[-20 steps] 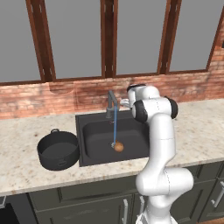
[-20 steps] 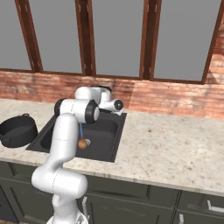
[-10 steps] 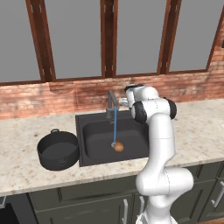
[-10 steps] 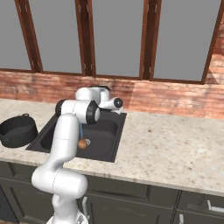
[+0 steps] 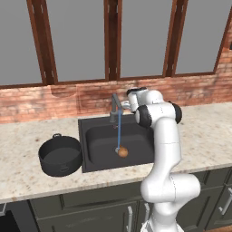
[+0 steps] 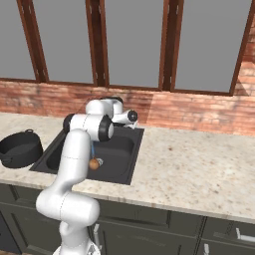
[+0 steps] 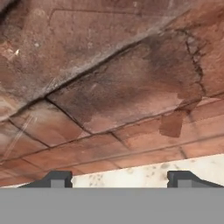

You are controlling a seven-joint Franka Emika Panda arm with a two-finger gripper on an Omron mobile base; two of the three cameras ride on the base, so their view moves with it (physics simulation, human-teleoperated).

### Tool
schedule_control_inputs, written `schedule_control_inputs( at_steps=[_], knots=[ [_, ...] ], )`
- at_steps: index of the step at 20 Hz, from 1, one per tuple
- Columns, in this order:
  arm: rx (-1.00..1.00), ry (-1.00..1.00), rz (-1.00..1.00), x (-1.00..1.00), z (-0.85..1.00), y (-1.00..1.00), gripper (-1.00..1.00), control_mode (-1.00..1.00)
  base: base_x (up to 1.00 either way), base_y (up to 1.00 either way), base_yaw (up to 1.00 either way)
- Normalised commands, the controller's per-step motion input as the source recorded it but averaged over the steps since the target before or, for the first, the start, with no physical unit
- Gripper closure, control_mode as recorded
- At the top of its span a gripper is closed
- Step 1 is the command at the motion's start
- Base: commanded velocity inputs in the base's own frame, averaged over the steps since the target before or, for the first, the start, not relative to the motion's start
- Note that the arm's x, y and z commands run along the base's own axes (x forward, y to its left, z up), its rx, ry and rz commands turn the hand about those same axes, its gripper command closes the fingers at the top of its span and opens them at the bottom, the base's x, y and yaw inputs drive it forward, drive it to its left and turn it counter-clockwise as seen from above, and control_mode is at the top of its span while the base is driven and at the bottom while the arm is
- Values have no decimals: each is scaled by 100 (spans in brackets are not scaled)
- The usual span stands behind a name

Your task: Dump the onion from the pot into the sink. Then turn on the water and wash the onion. Then turn off the water and put the onion back in the pot.

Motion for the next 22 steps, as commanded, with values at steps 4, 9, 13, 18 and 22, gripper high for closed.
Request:
schedule_control_inputs(
  at_steps=[4,9,13,18,22],
  knots=[
    [0,0,0,10,0,40,-100,-100,0,0,0],
    [0,0,1,16,0,42,-100,-100,0,0,0],
    [0,0,0,18,0,45,-100,-100,0,0,0],
    [0,0,0,0,4,2,-100,-100,0,0,0],
    [0,0,-1,-69,28,-46,-100,-100,0,0,0]
  ],
)
